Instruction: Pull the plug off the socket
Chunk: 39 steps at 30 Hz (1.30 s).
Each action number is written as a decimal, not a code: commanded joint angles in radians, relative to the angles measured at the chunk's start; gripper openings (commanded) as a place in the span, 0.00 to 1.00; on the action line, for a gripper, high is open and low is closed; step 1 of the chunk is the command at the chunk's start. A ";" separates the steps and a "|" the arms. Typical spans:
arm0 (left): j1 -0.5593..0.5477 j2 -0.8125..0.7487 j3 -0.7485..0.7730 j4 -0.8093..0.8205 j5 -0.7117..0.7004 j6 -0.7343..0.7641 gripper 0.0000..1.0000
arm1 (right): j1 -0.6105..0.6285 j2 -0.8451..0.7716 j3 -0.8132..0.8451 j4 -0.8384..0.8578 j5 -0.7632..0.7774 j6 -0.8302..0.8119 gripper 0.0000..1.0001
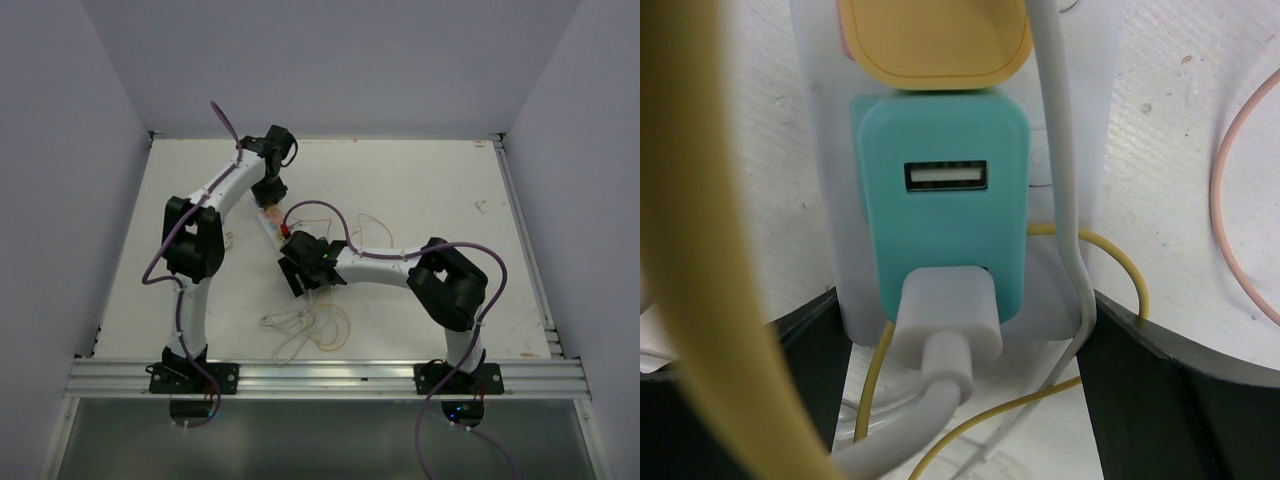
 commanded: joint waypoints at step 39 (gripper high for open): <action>0.020 -0.084 -0.119 0.143 0.144 0.029 0.00 | -0.008 0.050 -0.187 -0.224 -0.064 -0.129 0.73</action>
